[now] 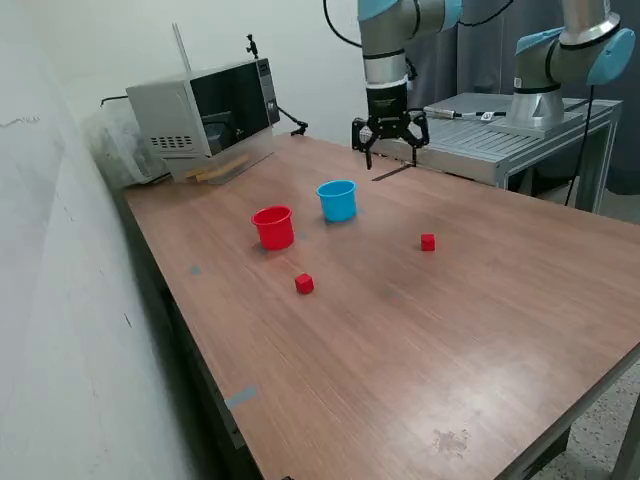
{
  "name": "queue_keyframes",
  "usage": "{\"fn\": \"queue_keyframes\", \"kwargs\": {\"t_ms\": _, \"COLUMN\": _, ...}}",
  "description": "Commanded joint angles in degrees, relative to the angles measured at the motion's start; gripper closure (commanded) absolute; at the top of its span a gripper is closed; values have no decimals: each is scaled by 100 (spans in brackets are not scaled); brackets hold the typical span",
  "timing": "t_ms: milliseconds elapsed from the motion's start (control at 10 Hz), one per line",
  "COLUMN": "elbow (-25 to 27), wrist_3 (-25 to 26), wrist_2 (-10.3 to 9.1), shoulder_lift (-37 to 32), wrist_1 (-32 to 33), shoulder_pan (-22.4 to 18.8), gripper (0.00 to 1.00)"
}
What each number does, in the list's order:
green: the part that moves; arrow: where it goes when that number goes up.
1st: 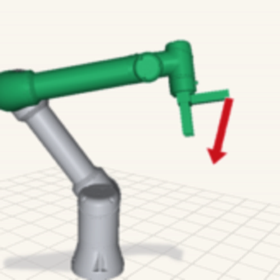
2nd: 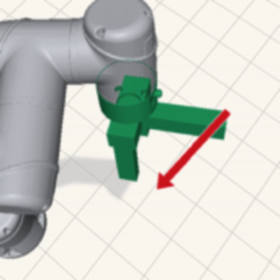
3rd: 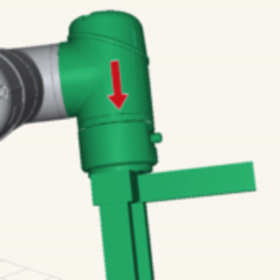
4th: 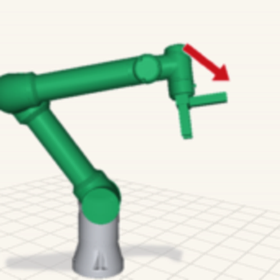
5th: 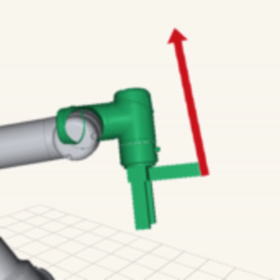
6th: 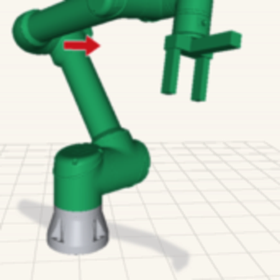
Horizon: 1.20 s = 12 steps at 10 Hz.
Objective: Place red objects in the red bin, and blue objects in the blue bin.
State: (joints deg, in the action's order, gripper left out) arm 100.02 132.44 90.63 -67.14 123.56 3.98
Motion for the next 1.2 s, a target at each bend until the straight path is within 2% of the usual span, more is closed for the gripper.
{"fn": "queue_keyframes", "kwargs": {"t_ms": 0, "elbow": 438, "wrist_3": -130, "wrist_2": -457, "shoulder_lift": -299, "wrist_1": 580, "shoulder_pan": -617, "gripper": 0}}
{"fn": "queue_keyframes", "kwargs": {"t_ms": 100, "elbow": 474, "wrist_3": -148, "wrist_2": -658, "shoulder_lift": -308, "wrist_1": 582, "shoulder_pan": -618, "gripper": 0}}
{"fn": "queue_keyframes", "kwargs": {"t_ms": 200, "elbow": 509, "wrist_3": -148, "wrist_2": -730, "shoulder_lift": -300, "wrist_1": 599, "shoulder_pan": -609, "gripper": 0}}
{"fn": "queue_keyframes", "kwargs": {"t_ms": 400, "elbow": 781, "wrist_3": -235, "wrist_2": -792, "shoulder_lift": -265, "wrist_1": 878, "shoulder_pan": -574, "gripper": 0}}
{"fn": "queue_keyframes", "kwargs": {"t_ms": 600, "elbow": 817, "wrist_3": -227, "wrist_2": -818, "shoulder_lift": 76, "wrist_1": 1047, "shoulder_pan": -547, "gripper": 0}}
{"fn": "queue_keyframes", "kwargs": {"t_ms": 700, "elbow": 791, "wrist_3": -236, "wrist_2": -1001, "shoulder_lift": 217, "wrist_1": 1152, "shoulder_pan": -556, "gripper": 0}}
{"fn": "queue_keyframes", "kwargs": {"t_ms": 800, "elbow": 765, "wrist_3": -236, "wrist_2": -1064, "shoulder_lift": 367, "wrist_1": 1196, "shoulder_pan": -582, "gripper": 0}}
{"fn": "queue_keyframes", "kwargs": {"t_ms": 1100, "elbow": 730, "wrist_3": -183, "wrist_2": -1082, "shoulder_lift": 938, "wrist_1": 1548, "shoulder_pan": -705, "gripper": 0}}
